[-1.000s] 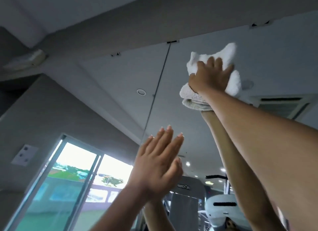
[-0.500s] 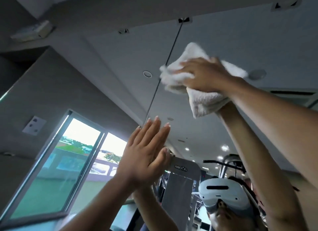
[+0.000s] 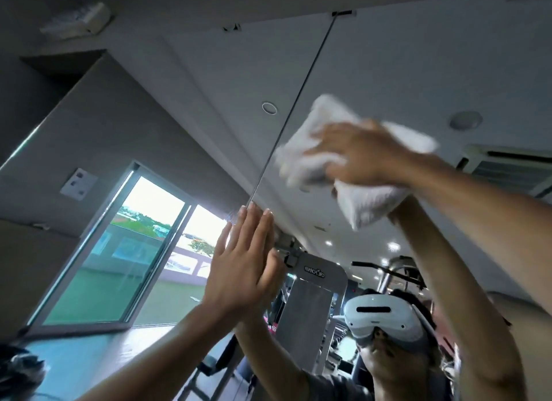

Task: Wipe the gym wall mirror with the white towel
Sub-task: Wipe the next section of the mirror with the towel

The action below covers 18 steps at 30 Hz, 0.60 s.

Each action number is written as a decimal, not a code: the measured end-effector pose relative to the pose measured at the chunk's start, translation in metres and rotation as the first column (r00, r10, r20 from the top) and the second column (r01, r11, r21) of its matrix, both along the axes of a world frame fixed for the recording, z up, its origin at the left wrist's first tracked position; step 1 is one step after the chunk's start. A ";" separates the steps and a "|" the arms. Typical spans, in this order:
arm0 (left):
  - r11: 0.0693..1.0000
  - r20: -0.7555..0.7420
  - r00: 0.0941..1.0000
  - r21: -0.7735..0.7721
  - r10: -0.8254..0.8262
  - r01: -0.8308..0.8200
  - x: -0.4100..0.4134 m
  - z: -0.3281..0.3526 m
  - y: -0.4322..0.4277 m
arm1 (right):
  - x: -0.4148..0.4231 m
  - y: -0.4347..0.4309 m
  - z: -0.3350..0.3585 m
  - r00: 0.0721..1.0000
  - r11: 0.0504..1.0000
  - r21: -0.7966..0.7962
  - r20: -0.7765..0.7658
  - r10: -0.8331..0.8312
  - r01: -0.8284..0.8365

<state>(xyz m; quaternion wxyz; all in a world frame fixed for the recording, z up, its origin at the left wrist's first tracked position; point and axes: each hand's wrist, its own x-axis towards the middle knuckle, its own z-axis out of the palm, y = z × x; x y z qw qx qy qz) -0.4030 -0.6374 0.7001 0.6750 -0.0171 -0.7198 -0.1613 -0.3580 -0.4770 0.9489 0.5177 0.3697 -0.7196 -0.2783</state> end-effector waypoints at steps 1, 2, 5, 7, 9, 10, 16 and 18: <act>0.998 0.012 1.000 0.064 -0.026 0.026 0.001 0.001 0.013 | 0.002 0.008 0.012 0.998 0.987 -0.154 -0.053 0.028 -0.036; 0.991 0.013 0.999 0.127 -0.042 0.040 0.001 0.000 0.025 | 0.001 0.011 0.017 0.991 0.948 -0.308 -0.121 0.051 -0.086; 0.970 -0.034 0.996 0.230 -0.078 0.084 0.000 -0.003 0.043 | -0.011 -0.010 -0.003 0.965 0.801 -0.572 -0.260 0.024 -0.174; 0.969 -0.056 0.994 0.224 -0.096 0.106 0.000 -0.004 0.042 | -0.015 -0.038 -0.040 0.973 0.791 -0.584 -0.222 0.059 -0.182; 0.966 -0.052 0.993 0.230 -0.108 0.117 0.002 -0.006 0.039 | -0.015 -0.061 -0.083 0.983 0.915 -0.379 -0.167 0.078 -0.137; 0.965 -0.041 0.993 0.235 -0.107 0.114 0.002 -0.008 0.039 | -0.014 -0.067 -0.104 0.987 0.969 -0.223 -0.146 0.072 -0.103; 0.979 -0.011 0.995 0.177 -0.095 0.096 0.001 -0.036 0.047 | 0.001 -0.016 -0.056 0.999 0.981 0.191 0.026 -0.026 0.021; 0.982 -0.037 0.996 0.167 -0.084 0.089 0.000 -0.037 0.045 | 0.004 0.005 -0.023 0.999 0.992 -0.124 -0.051 -0.010 0.004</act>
